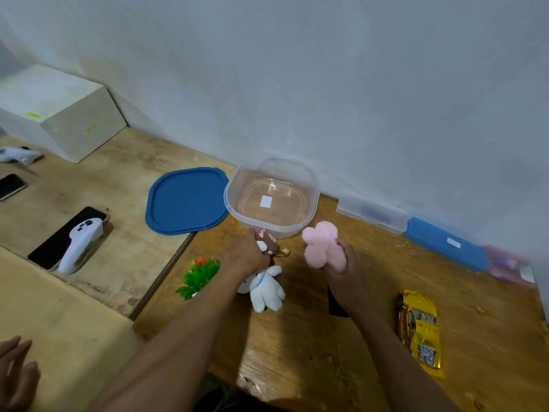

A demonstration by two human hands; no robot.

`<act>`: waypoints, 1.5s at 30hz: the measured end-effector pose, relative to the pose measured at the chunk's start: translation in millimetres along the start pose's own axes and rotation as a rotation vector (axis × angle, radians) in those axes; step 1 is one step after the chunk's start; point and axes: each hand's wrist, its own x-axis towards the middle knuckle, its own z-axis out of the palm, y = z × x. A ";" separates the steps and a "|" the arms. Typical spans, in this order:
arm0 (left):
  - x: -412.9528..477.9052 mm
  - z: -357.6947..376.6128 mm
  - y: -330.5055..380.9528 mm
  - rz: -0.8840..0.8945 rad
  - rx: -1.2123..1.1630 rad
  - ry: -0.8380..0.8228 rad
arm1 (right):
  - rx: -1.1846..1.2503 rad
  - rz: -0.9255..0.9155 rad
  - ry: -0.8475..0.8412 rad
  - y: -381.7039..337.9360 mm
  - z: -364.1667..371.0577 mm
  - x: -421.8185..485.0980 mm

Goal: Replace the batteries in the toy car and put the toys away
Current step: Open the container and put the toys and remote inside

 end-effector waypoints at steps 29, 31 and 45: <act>7.7 -101.6 30.7 0.106 0.313 -0.671 | -0.191 0.164 0.302 -47.1 -21.0 37.7; 4.3 -95.0 34.1 0.098 0.414 -0.697 | -0.210 0.174 0.312 -42.4 -22.4 34.2; -6.2 -102.8 22.5 0.265 -0.228 -0.333 | -0.061 0.143 0.403 -34.6 -29.6 -1.9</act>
